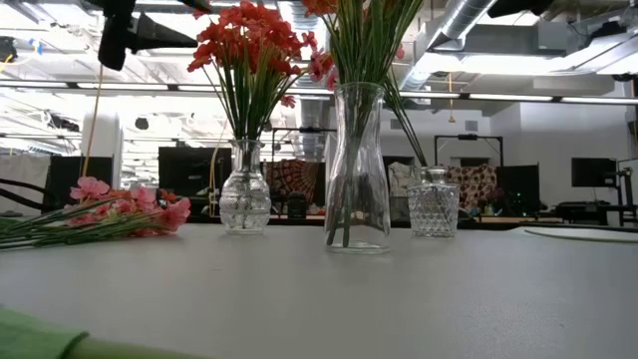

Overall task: Sort flowers into vase by color
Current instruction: Put the orange flowers into the bottom center transparent vase

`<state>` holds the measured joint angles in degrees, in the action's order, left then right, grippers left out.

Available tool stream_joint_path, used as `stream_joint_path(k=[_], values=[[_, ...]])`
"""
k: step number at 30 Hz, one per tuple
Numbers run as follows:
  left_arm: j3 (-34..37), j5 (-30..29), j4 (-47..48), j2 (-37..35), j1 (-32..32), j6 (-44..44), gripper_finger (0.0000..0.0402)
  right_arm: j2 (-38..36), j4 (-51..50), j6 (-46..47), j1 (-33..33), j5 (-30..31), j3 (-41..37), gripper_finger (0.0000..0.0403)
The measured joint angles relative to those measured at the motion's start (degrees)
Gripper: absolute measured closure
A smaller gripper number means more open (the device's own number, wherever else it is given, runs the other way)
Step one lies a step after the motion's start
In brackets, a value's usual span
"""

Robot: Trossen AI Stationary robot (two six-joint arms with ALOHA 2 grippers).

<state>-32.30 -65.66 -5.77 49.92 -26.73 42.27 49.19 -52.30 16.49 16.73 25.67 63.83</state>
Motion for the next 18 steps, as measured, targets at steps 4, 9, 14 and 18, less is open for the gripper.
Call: stream_joint_path(k=[4, 9, 14, 18], values=[[-6.8, 1.91, 17.63, -0.05, 2.54, 4.61, 0.0166, 0.0, -0.52, 0.0, 0.0, -0.02, 0.0, 0.0173], [-16.83, 12.53, 41.65, -0.14, 8.57, 12.39, 0.0166, -0.04, -1.28, 0.02, 0.0, -0.01, -0.88, 0.0173], [-21.05, 25.33, 64.94, -0.14, 16.98, 27.63, 0.0166, 0.0, -1.09, 0.15, 0.0, 0.02, -3.46, 0.0173], [-20.69, 33.27, 75.77, -0.11, 22.22, 32.82, 0.0166, 0.8, -0.67, 1.09, 0.0, 0.03, -3.75, 0.0173]])
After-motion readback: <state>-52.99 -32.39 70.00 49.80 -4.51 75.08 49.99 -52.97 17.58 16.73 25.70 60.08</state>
